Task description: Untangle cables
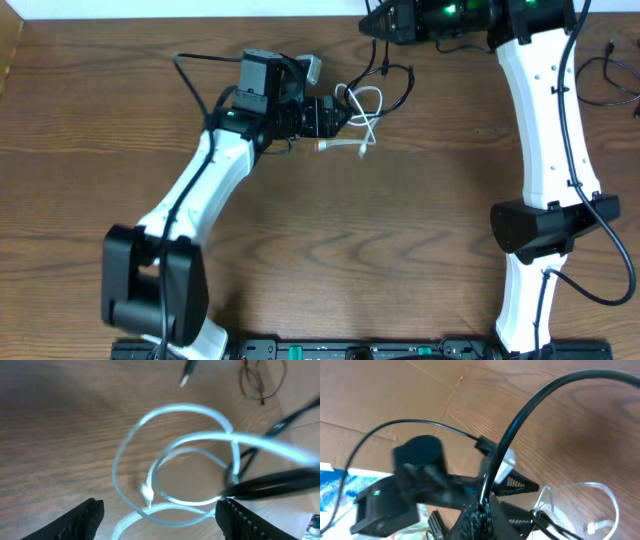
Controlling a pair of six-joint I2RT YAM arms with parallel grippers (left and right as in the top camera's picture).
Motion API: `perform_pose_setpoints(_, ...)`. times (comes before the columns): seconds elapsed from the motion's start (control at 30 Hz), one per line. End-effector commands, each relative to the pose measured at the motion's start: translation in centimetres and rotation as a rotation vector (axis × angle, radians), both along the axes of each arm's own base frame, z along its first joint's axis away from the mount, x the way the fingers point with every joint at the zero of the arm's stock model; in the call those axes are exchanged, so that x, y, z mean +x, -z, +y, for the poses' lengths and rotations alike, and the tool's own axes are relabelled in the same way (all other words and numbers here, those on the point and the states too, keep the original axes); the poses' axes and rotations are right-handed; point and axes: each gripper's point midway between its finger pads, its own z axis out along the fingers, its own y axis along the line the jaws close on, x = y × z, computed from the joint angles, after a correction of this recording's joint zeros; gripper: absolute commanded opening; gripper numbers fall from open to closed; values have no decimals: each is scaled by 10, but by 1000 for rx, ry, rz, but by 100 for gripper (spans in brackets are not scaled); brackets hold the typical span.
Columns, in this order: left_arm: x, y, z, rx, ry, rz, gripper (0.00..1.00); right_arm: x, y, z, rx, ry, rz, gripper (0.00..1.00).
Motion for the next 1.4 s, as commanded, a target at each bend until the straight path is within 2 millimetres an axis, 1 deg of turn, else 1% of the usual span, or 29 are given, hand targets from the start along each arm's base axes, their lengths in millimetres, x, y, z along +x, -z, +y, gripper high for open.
perform_pose_setpoints(0.0,8,11,-11,-22,14,-4,75,1,1,-3,11,4,18,1)
perform_pose_setpoints(0.1,18,8,-14,-31,2,-42,74,2,0,-4,12,6,14,1)
perform_pose_setpoints(0.13,25,8,-12,-31,-36,-50,74,2,0,-4,12,6,14,1)
perform_pose_setpoints(0.23,38,6,-5,-24,-114,-67,74,2,0,-4,16,5,16,1)
perform_pose_setpoints(0.3,46,1,-8,-55,-136,-89,75,1,-1,-3,24,-3,19,1)
perform_pose_setpoints(0.33,48,2,-10,-56,-135,-95,74,0,-2,-3,28,-7,20,1)
perform_pose_setpoints(0.43,49,12,-16,-54,-124,-89,75,-2,-4,-2,41,-19,23,1)
perform_pose_setpoints(0.5,46,26,-22,-44,-111,-62,73,-3,-5,-1,47,-24,26,1)
perform_pose_setpoints(0.53,44,35,-27,-37,-101,-45,71,-4,-6,-1,57,-31,27,1)
perform_pose_setpoints(0.57,43,39,-30,-35,-94,-38,70,-4,-7,-2,60,-32,28,1)
perform_pose_setpoints(0.6,41,45,-34,-30,-86,-26,67,-5,-9,-4,63,-30,24,1)
perform_pose_setpoints(0.63,39,50,-37,-26,-79,-18,58,-5,-11,-6,64,-25,19,1)
perform_pose_setpoints(0.67,38,52,-38,-24,-76,-12,39,-4,-17,-11,67,-15,2,1)
perform_pose_setpoints(0.7,37,53,-38,-19,-74,-9,22,-3,-20,-16,69,-4,-10,1)
perform_pose_setpoints(0.73,37,53,-37,-16,-71,-13,8,0,-26,-26,64,23,-31,1)
perform_pose_setpoints(0.77,38,53,-35,-15,-76,-12,8,4,-30,-37,53,56,-49,1)
perform_pose_setpoints(0.87,40,53,-24,-10,-98,2,7,18,-38,-88,-39,232,-96,1)
perform_pose_setpoints(0.9,40,53,-18,-5,-108,12,8,24,-38,-119,-106,345,-108,1)
perform_pose_setpoints(0.93,40,53,-14,2,-109,13,7,27,-37,-137,-148,410,-113,1)
perform_pose_setpoints(0.97,40,51,-9,12,-108,9,8,31,-34,-169,-220,525,-106,1)
perform_pose_setpoints(1.03,38,46,0,34,-98,-8,7,32,-27,-213,-319,679,-81,1)
perform_pose_setpoints(1.1,37,36,10,50,-102,-27,8,29,-19,-261,-413,825,-42,1)
perform_pose_setpoints(1.13,38,34,15,61,-118,-28,7,26,-15,-277,-441,874,-23,1)
perform_pose_setpoints(1.17,38,26,28,94,-160,-37,7,21,-9,-304,-486,942,8,1)
perform_pose_setpoints(1.23,37,12,46,143,-215,-58,7,13,-2,-335,-536,1023,50,1)
perform_pose_setpoints(1.27,36,5,53,160,-232,-73,8,9,1,-347,-556,1051,66,1)
perform_pose_setpoints(1.3,33,-10,64,187,-251,-105,7,5,3,-359,-575,1080,82,1)
perform_pose_setpoints(1.33,32,-17,68,197,-257,-122,7,3,4,-364,-583,1092,89,1)
perform_pose_setpoints(1.37,28,-33,78,212,-285,-154,7,-2,6,-376,-609,1124,105,1)
